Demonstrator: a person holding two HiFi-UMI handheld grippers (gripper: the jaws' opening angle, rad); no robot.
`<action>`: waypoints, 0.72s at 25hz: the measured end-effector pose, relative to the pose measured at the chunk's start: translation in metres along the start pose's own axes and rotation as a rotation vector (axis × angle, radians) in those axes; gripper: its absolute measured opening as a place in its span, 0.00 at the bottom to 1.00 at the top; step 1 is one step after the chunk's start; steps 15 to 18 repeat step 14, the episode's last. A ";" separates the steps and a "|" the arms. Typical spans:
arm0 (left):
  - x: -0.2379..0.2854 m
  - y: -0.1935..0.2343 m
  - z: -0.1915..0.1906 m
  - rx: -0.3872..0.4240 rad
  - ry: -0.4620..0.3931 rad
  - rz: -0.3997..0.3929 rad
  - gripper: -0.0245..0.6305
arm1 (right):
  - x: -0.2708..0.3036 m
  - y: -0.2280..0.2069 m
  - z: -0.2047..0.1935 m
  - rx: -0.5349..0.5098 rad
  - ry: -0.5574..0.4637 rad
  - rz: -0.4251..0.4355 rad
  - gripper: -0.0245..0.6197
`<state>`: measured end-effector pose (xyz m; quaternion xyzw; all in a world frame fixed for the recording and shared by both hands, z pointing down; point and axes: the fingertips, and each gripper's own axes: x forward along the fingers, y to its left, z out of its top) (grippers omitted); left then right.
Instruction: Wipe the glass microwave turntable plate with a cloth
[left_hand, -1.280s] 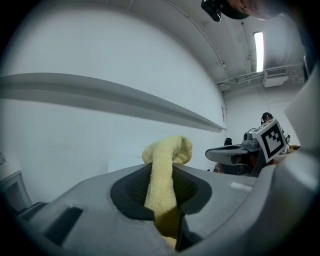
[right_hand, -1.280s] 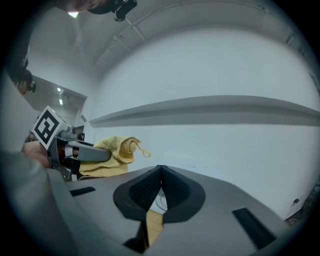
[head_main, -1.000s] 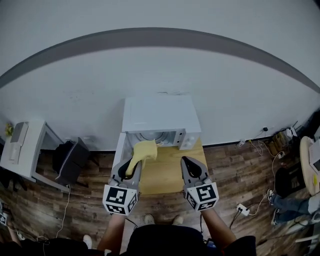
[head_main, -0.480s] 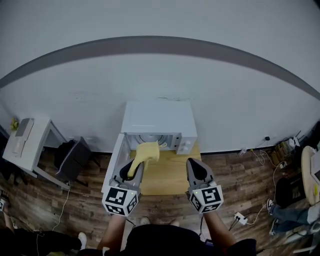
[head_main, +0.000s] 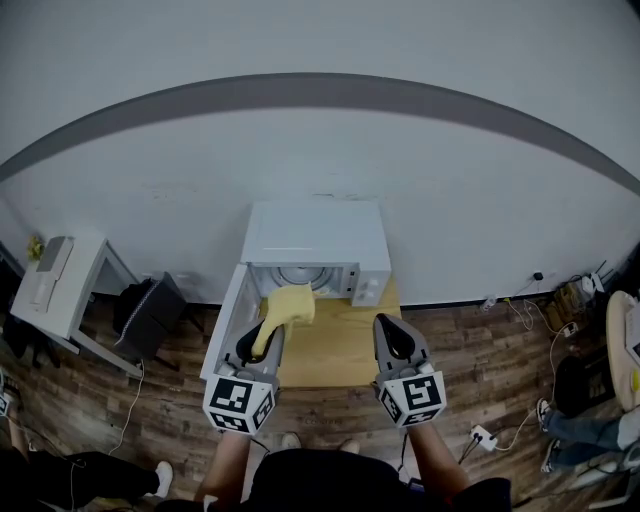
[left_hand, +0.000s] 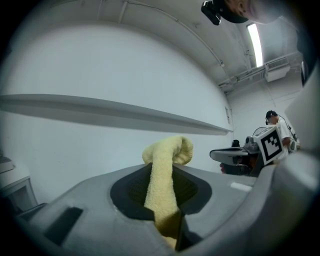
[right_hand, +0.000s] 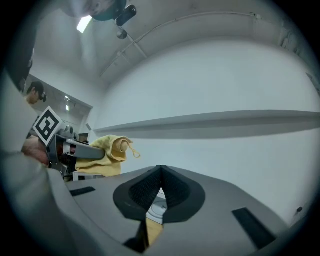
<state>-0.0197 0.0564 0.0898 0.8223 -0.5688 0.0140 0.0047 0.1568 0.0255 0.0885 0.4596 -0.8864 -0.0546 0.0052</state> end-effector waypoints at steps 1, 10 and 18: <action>-0.001 0.000 0.001 0.003 -0.003 0.003 0.13 | 0.000 0.001 0.000 0.002 -0.002 0.004 0.05; -0.004 -0.003 0.000 0.005 -0.005 0.022 0.13 | -0.004 -0.003 -0.004 0.020 0.002 0.001 0.05; -0.003 -0.005 -0.001 0.008 -0.005 0.021 0.13 | -0.004 -0.002 -0.006 0.021 0.004 -0.001 0.05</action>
